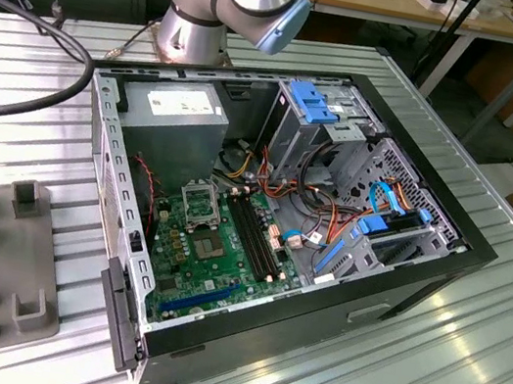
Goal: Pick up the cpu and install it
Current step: 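Pick up the cpu and move it towards the insertion slot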
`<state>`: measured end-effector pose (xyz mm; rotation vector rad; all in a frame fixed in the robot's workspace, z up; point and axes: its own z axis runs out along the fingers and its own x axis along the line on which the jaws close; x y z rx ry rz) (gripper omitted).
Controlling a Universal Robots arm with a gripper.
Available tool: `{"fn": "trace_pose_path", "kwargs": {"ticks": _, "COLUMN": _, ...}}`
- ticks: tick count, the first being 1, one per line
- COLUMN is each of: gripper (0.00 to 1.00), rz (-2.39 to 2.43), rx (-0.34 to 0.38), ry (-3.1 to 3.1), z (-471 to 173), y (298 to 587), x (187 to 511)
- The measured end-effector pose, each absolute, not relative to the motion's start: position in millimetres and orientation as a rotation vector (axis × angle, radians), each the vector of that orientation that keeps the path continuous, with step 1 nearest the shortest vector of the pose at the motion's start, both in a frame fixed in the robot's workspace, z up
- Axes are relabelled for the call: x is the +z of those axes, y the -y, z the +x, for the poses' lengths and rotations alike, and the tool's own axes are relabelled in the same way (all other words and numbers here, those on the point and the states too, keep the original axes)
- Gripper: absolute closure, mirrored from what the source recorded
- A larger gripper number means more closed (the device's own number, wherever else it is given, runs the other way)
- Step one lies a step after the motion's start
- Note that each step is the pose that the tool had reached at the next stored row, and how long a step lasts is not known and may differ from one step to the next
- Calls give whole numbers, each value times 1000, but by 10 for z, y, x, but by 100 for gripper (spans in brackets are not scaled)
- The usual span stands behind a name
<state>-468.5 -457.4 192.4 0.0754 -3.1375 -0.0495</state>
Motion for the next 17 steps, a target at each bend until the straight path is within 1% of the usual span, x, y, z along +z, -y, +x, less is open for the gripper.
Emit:
{"fn": "trace_pose_path", "kwargs": {"ticks": 12, "gripper": 39, "rz": 75, "rx": -38, "ry": 3137, "z": -4682, "y": 4570, "x": 1921}}
{"fn": "trace_pose_path", "kwargs": {"ticks": 13, "gripper": 41, "rz": 75, "rx": -38, "ry": 3137, "z": -4682, "y": 4570, "x": 1921}}
{"fn": "trace_pose_path", "kwargs": {"ticks": 15, "gripper": 41, "rz": 75, "rx": -38, "ry": 3137, "z": -4680, "y": 4571, "x": 1919}}
{"fn": "trace_pose_path", "kwargs": {"ticks": 16, "gripper": 48, "rz": 75, "rx": -38, "ry": 3137, "z": -4679, "y": 4571, "x": 1918}}
{"fn": "trace_pose_path", "kwargs": {"ticks": 17, "gripper": 48, "rz": 75, "rx": -38, "ry": 3137, "z": -4677, "y": 4570, "x": 1918}}
